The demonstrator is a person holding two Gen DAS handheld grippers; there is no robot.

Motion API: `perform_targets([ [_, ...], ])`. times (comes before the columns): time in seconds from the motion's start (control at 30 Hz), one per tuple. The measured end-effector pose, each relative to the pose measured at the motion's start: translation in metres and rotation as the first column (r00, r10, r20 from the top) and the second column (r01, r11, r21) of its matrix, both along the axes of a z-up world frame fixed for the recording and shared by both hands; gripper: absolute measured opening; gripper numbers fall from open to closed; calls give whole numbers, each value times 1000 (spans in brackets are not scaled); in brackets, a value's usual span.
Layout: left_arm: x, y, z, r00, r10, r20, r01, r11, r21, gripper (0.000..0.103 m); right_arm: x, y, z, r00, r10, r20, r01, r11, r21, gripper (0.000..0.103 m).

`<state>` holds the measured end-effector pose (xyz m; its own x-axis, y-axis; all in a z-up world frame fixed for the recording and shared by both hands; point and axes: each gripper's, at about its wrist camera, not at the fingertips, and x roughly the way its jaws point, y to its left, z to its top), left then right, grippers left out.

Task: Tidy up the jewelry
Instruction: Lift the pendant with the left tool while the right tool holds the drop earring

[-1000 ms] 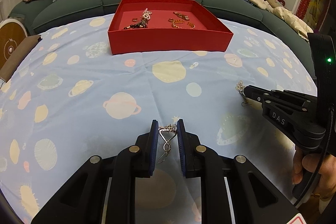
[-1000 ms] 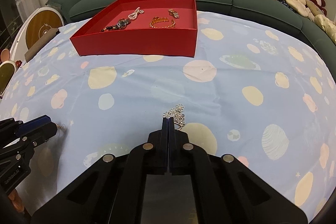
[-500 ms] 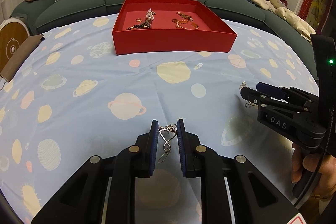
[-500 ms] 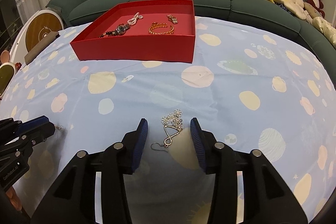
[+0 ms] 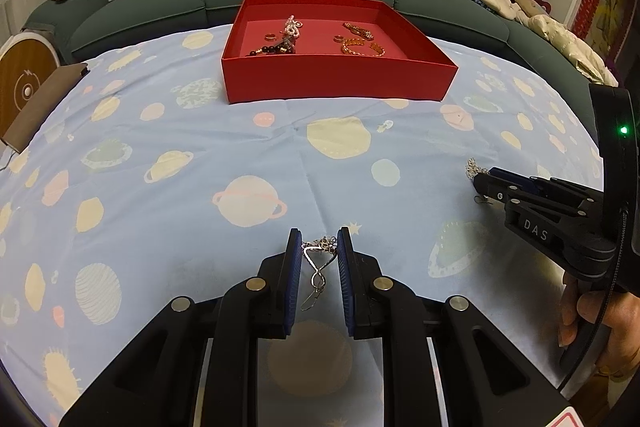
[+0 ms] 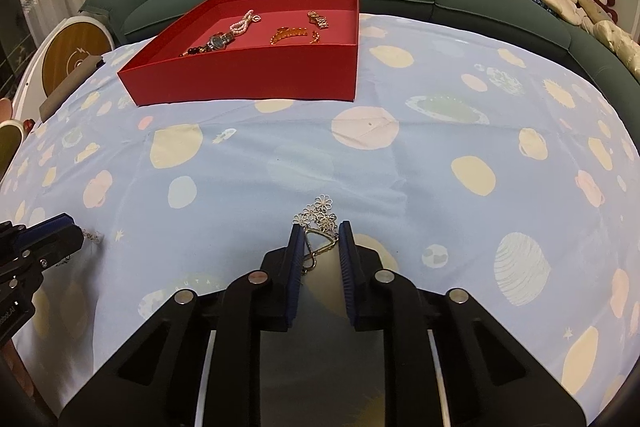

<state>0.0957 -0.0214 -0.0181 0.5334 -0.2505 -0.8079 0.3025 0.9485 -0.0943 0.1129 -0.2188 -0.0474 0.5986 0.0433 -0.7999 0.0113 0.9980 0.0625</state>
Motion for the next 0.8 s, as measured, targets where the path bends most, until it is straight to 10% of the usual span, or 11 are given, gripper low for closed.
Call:
perform_targets([
  [0.8, -1, -8, -1, 1000, -16, -3, 17, 1000, 3, 15, -17, -6, 3, 1000, 17, 4, -17, 1000, 22, 11],
])
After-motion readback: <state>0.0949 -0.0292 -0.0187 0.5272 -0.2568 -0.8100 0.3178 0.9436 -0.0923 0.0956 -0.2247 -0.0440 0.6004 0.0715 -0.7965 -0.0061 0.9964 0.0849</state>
